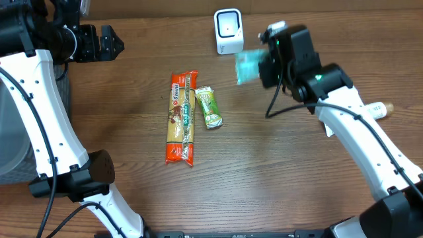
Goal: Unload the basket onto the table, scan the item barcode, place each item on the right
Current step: 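Raise the mint-green packet toward the white scanner, then hold the mint-green packet in front of the scanner with right gripper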
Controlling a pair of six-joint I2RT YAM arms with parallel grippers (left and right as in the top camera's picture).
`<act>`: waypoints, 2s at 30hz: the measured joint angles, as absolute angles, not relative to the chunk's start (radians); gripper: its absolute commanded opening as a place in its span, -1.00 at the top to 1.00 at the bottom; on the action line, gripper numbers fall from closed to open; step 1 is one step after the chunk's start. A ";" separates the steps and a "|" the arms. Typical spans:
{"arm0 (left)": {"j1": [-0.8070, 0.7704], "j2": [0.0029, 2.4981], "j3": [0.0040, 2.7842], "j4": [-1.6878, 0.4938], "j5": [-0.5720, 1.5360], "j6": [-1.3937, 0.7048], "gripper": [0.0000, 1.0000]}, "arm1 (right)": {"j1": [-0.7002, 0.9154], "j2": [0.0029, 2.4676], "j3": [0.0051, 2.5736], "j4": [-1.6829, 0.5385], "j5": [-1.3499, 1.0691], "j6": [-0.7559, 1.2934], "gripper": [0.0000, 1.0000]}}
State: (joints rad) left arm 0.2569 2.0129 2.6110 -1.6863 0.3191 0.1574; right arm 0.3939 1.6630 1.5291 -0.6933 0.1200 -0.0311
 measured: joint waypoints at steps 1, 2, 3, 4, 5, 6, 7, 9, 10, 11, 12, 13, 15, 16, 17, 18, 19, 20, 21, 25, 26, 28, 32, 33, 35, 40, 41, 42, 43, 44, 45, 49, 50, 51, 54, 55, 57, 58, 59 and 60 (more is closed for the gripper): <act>0.257 2.013 2.611 -1.686 0.319 0.157 -0.99 | 0.393 1.676 1.565 -0.677 0.161 -0.036 0.93; 0.257 2.013 2.611 -1.687 0.319 0.157 -0.99 | 0.393 1.686 1.602 -0.659 0.201 -0.044 0.93; 0.257 2.013 2.611 -1.686 0.319 0.157 -0.99 | 0.392 1.697 1.638 -0.638 0.240 -0.059 0.93; 0.257 2.013 2.611 -1.687 0.319 0.157 -0.99 | 0.392 1.707 1.666 -0.611 0.271 -0.078 0.93; 0.257 2.013 2.611 -1.686 0.319 0.157 -0.99 | 0.393 1.719 1.692 -0.565 0.298 -0.105 0.93; 0.257 2.013 2.611 -1.687 0.319 0.157 -0.99 | 0.393 1.730 1.711 -0.521 0.319 -0.135 0.93; 0.257 2.013 2.611 -1.687 0.319 0.157 -0.99 | 0.393 1.746 1.729 -0.461 0.345 -0.187 0.93; 0.257 2.013 2.611 -1.687 0.319 0.157 -0.99 | 0.393 1.773 1.732 -0.381 0.371 -0.272 0.93; 0.257 2.013 2.611 -1.686 0.319 0.157 -0.99 | 0.393 1.784 1.732 -0.358 0.375 -0.295 0.93; 0.257 2.013 2.611 -1.687 0.319 0.157 -0.99 | 0.393 1.798 1.732 -0.333 0.378 -0.321 0.93; 0.257 2.013 2.611 -1.686 0.319 0.157 -0.99 | 0.394 1.818 1.732 -0.302 0.384 -0.359 0.93; 0.257 2.013 2.611 -1.686 0.319 0.157 -0.99 | 0.395 1.840 1.732 -0.273 0.387 -0.408 0.93; 0.257 2.013 2.611 -1.687 0.319 0.157 -1.00 | 0.399 1.877 1.732 -0.236 0.395 -0.493 0.93; 0.257 2.013 2.611 -1.686 0.319 0.157 -0.99 | 0.402 1.893 1.731 -0.207 0.398 -0.544 0.93; 0.257 2.013 2.611 -1.686 0.319 0.157 -0.99 | 0.406 1.912 1.731 -0.167 0.405 -0.602 0.93; 0.257 2.013 2.611 -1.686 0.319 0.157 -0.99 | 0.410 1.928 1.731 -0.126 0.411 -0.651 0.93; 0.257 2.013 2.611 -1.686 0.319 0.157 -0.99 | 0.415 1.949 1.731 -0.069 0.423 -0.709 0.93; 0.257 2.013 2.611 -1.686 0.319 0.157 -0.99 | 0.422 1.969 1.731 -0.009 0.431 -0.766 0.93; 0.257 2.013 2.611 -1.687 0.319 0.158 -0.99 | 0.428 1.990 1.732 0.054 0.443 -0.819 0.93; 0.257 2.013 2.611 -1.686 0.319 0.157 -0.99 | 0.448 2.083 1.733 0.257 0.474 -1.011 0.93; 0.257 2.013 2.611 -1.686 0.319 0.157 -0.99 | 0.453 2.107 1.733 0.294 0.479 -1.060 0.93; 0.257 2.013 2.611 -1.687 0.319 0.157 -0.99 | 0.460 2.162 1.733 0.348 0.482 -1.187 0.93; 0.257 2.013 2.611 -1.687 0.319 0.157 -0.99 | 0.467 2.279 1.732 0.453 0.491 -1.393 0.93; 0.257 2.013 2.611 -1.687 0.319 0.157 -0.99 | 0.468 2.307 1.732 0.482 0.490 -1.424 0.93; 0.257 2.013 2.611 -1.687 0.319 0.157 -0.99 | 0.471 2.344 1.732 0.497 0.490 -1.470 0.92; 0.257 2.013 2.611 -1.686 0.319 0.157 -0.99 | 0.471 2.365 1.731 0.505 0.484 -1.540 0.93; 0.257 2.013 2.611 -1.687 0.319 0.157 -0.99 | 0.471 2.365 1.731 0.508 0.480 -1.550 0.93; 0.257 2.013 2.611 -1.686 0.319 0.157 -0.99 | 0.471 2.365 1.731 0.509 0.475 -1.563 0.93; 0.257 2.013 2.611 -1.686 0.319 0.157 -0.99 | 0.471 2.365 1.731 0.508 0.470 -1.571 0.92; 0.257 2.013 2.611 -1.687 0.319 0.157 -0.99 | 0.471 2.365 1.731 0.507 0.463 -1.577 0.93; 0.257 2.013 2.611 -1.686 0.319 0.157 -0.99 | 0.471 2.365 1.731 0.507 0.455 -1.583 0.93; 0.257 2.013 2.611 -1.687 0.319 0.157 -0.99 | 0.471 2.365 1.732 0.469 0.434 -1.598 0.93; 0.257 2.013 2.611 -1.686 0.319 0.157 -0.99 | 0.471 2.365 1.732 0.446 0.429 -1.600 0.93; 0.257 2.013 2.611 -1.686 0.319 0.157 -0.99 | 0.471 2.365 1.731 0.419 0.422 -1.601 0.93; 0.257 2.013 2.611 -1.686 0.319 0.157 -0.99 | 0.469 2.365 1.731 0.398 0.413 -1.603 0.93; 0.257 2.013 2.611 -1.686 0.319 0.157 -0.99 | 0.468 2.365 1.732 0.398 0.410 -1.604 0.93; 0.257 2.013 2.611 -1.686 0.319 0.157 -0.99 | 0.466 2.365 1.732 0.400 0.407 -1.605 0.93; 0.257 2.013 2.611 -1.686 0.319 0.157 -0.99 | 0.465 2.365 1.731 0.400 0.406 -1.605 0.93; 0.257 2.013 2.611 -1.686 0.319 0.157 -0.99 | 0.464 2.365 1.731 0.403 0.407 -1.605 0.93; 0.257 2.013 2.611 -1.686 0.319 0.157 -0.99 | 0.464 2.365 1.732 0.411 0.406 -1.605 0.93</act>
